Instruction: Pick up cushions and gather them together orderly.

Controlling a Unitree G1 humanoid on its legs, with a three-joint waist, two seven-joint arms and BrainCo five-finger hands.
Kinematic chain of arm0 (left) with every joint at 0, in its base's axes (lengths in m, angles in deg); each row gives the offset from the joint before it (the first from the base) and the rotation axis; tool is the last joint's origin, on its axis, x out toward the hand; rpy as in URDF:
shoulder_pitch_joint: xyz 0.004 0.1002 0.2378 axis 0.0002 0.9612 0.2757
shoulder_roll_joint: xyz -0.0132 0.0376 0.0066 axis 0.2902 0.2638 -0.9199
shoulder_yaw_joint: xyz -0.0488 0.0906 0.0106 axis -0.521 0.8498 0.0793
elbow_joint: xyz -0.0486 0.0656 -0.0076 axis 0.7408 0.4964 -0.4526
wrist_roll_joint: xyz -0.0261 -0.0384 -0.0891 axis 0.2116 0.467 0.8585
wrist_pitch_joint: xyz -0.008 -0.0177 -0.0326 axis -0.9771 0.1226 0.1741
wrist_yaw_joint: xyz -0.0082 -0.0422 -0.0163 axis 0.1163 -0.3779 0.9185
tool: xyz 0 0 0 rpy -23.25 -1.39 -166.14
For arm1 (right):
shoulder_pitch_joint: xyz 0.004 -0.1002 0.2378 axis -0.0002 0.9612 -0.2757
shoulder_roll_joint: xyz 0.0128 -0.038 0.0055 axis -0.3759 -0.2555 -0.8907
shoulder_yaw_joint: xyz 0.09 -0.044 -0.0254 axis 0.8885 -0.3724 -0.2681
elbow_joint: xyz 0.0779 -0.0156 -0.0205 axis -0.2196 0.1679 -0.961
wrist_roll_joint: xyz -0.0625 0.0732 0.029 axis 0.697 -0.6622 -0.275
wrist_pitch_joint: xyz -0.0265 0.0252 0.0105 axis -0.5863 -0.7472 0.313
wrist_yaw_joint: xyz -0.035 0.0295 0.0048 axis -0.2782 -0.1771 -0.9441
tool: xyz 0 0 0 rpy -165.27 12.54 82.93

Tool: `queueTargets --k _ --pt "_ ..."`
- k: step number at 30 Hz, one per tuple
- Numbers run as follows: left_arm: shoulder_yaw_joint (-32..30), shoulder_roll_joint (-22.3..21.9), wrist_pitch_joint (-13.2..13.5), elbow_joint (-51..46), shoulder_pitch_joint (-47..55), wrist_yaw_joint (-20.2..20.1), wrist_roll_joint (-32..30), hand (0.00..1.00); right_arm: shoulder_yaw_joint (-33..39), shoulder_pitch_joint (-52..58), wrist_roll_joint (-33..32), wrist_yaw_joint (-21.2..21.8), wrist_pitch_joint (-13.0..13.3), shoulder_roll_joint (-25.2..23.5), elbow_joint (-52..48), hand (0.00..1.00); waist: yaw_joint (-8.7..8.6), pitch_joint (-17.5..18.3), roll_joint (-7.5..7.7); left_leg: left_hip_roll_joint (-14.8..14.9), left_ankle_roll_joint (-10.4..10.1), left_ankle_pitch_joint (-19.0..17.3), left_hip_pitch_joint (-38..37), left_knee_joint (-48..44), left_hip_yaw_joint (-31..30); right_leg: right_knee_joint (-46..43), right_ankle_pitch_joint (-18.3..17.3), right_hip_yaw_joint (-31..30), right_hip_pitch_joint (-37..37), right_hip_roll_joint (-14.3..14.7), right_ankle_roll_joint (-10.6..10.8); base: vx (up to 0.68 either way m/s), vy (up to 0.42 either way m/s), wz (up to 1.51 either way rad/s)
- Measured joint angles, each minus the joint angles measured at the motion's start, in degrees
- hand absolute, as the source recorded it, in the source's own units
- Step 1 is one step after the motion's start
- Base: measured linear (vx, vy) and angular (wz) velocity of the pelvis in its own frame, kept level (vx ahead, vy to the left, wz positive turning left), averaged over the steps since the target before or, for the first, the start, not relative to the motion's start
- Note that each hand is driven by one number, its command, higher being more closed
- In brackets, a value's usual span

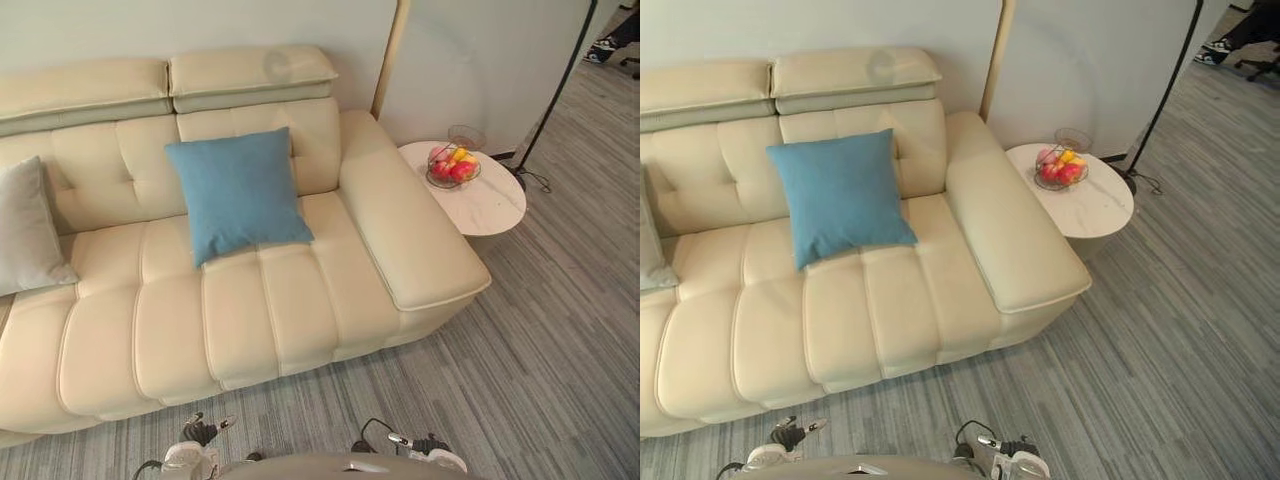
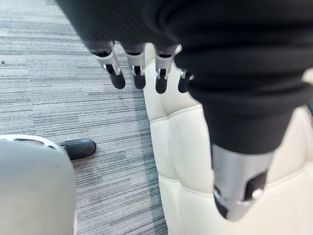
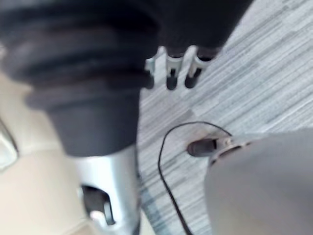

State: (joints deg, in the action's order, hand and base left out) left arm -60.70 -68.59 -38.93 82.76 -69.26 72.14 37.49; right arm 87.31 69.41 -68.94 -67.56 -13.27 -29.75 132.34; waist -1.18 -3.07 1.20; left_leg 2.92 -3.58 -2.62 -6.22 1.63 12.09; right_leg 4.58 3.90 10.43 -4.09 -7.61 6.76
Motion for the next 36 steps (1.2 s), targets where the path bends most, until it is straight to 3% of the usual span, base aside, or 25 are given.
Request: queueTargets --k 3,7,12,14,17,18,19,20,21,23,24,26,29,31,32,34,35,36 --pt "0.0 0.1 -0.1 0.2 -0.1 -0.1 0.0 0.0 0.0 0.0 0.0 0.0 0.0 0.1 -0.2 0.0 -0.35 -0.3 -0.21 0.4 0.0 -1.1 0.0 -1.6 2.2 0.0 0.1 -0.6 0.1 0.0 -0.2 -0.06 -0.032 -0.33" --pt "0.6 0.1 -0.2 0.5 -0.5 -0.1 0.0 0.0 -0.4 0.0 -0.1 -0.1 0.1 0.6 -0.6 0.0 -0.27 -1.3 -1.02 2.1 -0.6 -5.1 0.4 -8.2 5.6 0.0 1.0 -5.2 0.6 1.2 -0.4 -0.11 -0.027 -0.58" --pt "1.2 -0.1 -0.2 0.9 -1.3 -0.1 0.0 0.0 -1.7 -0.1 -0.1 0.0 0.1 2.0 -0.5 0.0 0.16 -1.9 -1.14 1.4 -0.5 -7.1 3.1 -10.3 -3.2 0.4 2.8 -14.7 7.0 2.6 -0.7 -0.09 -0.05 -0.97" --pt "1.1 0.4 -0.2 1.7 -2.0 -0.1 0.0 0.0 -2.0 0.0 -0.1 0.0 0.0 2.0 -0.4 0.0 0.02 -2.8 -0.99 1.6 -1.1 -9.4 1.0 -10.3 4.0 0.4 4.3 -21.6 9.1 3.9 -1.8 -0.1 0.026 -1.61" --pt "1.1 1.4 -0.5 2.8 -1.6 -0.1 -0.3 0.0 -5.4 -0.7 0.0 -0.1 0.0 2.3 -0.6 0.0 -0.55 -2.8 -0.6 1.8 -1.4 -10.9 -0.2 -10.3 15.1 0.5 5.5 -27.2 13.4 5.9 -4.1 -0.08 0.01 -2.08" --pt "1.2 1.4 -0.5 2.8 -1.7 -0.1 -0.7 0.0 -5.6 -0.8 0.0 0.0 -0.1 2.3 -0.6 0.0 -0.94 -3.0 -1.12 2.4 -1.1 -10.6 -0.1 -10.4 19.1 0.3 5.8 -25.0 15.5 6.0 -5.6 -0.01 -0.039 -1.9" --pt "1.2 1.4 -0.5 2.8 -2.0 -0.1 -0.8 0.0 -5.5 -1.0 0.0 0.0 -0.1 2.4 -0.6 0.0 -1.09 -3.1 -1.61 3.5 -1.2 -10.6 -0.1 -10.6 22.9 -1.0 5.7 -18.7 17.4 6.2 -7.1 0.07 -0.072 -1.76" --pt "1.5 1.6 -0.5 2.8 -2.0 -0.1 -0.8 0.0 -5.4 -1.2 0.0 -0.1 -0.1 2.6 -0.6 0.0 -1.26 -3.1 -2.21 4.7 -1.3 -10.6 -0.5 -11.1 25.4 -4.6 4.8 -10.1 19.7 6.4 -8.2 0.12 -0.082 -1.59" --pt "2.1 2.4 -0.5 2.7 -2.4 -0.1 -0.8 0.0 -5.3 -1.3 0.0 -0.1 -0.1 2.6 -0.6 0.0 -1.3 -3.4 -2.34 5.7 -1.3 -10.6 -0.7 -12.0 26.6 -8.6 3.6 0.6 20.4 6.4 -11.0 0.19 -0.129 -1.35" --pt "2.1 2.3 -0.5 2.4 -2.6 -0.1 -1.2 0.0 -5.5 -0.6 0.1 -0.2 0.1 2.8 -0.6 0.0 -0.68 -3.6 -2.66 6.6 -1.3 -10.6 -1.8 -13.6 27.1 -10.7 2.1 17.5 19.1 5.3 -14.2 0.22 -0.22 -1.39" --pt "2.1 1.7 -0.5 2.2 -2.6 -0.1 -1.2 0.0 -5.5 -0.7 0.1 -0.2 0.1 3.4 -0.6 0.0 -0.89 -3.5 -3.01 6.8 -1.3 -10.6 -3.0 -13.3 27.2 -11.2 -0.7 22.2 18.4 5.4 -15.3 0.18 -0.187 -1.19" --pt "2.8 0.0 -0.5 1.7 -3.1 -0.2 -1.2 0.0 -5.1 -1.0 0.0 -0.3 0.3 4.6 -0.9 0.0 -1.47 -4.9 -5.81 6.7 -1.6 -10.3 -6.1 -10.7 27.8 -16.3 -6.5 24.0 18.7 5.2 -13.3 0.18 -0.08 -0.7" --pt "3.8 -0.1 -0.6 2.1 -3.2 -0.2 -1.2 0.0 -5.0 -1.5 0.0 -0.8 0.3 4.8 -0.9 0.0 -1.79 -5.1 -6.06 7.1 -2.6 -9.1 -7.9 -11.7 29.5 -23.5 -11.5 20.0 21.4 5.4 -12.5 0.15 -0.099 -0.56" --pt "3.9 -0.5 -0.6 2.3 -3.2 -0.2 -1.3 0.0 -5.0 -1.5 0.0 -0.8 0.3 4.7 -0.7 0.0 -2.13 -5.2 -5.95 9.7 -2.7 -9.0 -6.3 -19.2 29.6 -23.6 -12.2 18.4 20.8 6.2 -12.3 0.11 -0.108 -0.39" --pt "3.9 -1.2 -0.7 2.2 -3.2 -0.2 -1.3 0.0 -5.1 -1.5 0.0 -0.8 0.3 4.8 -0.7 0.0 -2.23 -5.2 -6.0 12.5 -2.2 -8.7 -4.3 -26.6 29.2 -22.6 -12.3 17.4 19.8 6.9 -12.1 0.12 -0.096 -0.42" --pt "3.6 -2.0 -0.6 1.9 -3.2 -0.2 -1.1 0.0 -5.6 -1.5 0.0 -0.8 0.2 4.5 -0.6 0.0 -2.02 -5.4 -5.96 17.3 0.0 -10.3 0.7 -42.8 26.4 -20.1 -12.1 14.5 17.2 9.2 -12.5 0.16 -0.107 -0.7" --pt "3.5 -2.0 -0.6 1.5 -3.2 -0.2 -1.1 0.0 -5.6 -1.5 0.0 -0.9 0.2 4.5 -0.6 0.0 -1.88 -5.6 -5.96 18.3 0.8 -11.8 3.2 -48.6 23.9 -19.2 -12.1 12.9 15.7 10.3 -12.7 0.11 -0.05 -0.73" --pt "3.4 -2.1 -0.6 1.3 -3.2 -0.2 -1.1 0.0 -5.6 -1.5 0.0 -0.9 0.2 4.5 -0.5 0.0 -1.53 -5.8 -6.03 18.0 0.3 -12.5 4.4 -50.2 22.0 -18.9 -12.1 12.0 14.9 10.7 -12.6 0.1 -0.003 -0.97"
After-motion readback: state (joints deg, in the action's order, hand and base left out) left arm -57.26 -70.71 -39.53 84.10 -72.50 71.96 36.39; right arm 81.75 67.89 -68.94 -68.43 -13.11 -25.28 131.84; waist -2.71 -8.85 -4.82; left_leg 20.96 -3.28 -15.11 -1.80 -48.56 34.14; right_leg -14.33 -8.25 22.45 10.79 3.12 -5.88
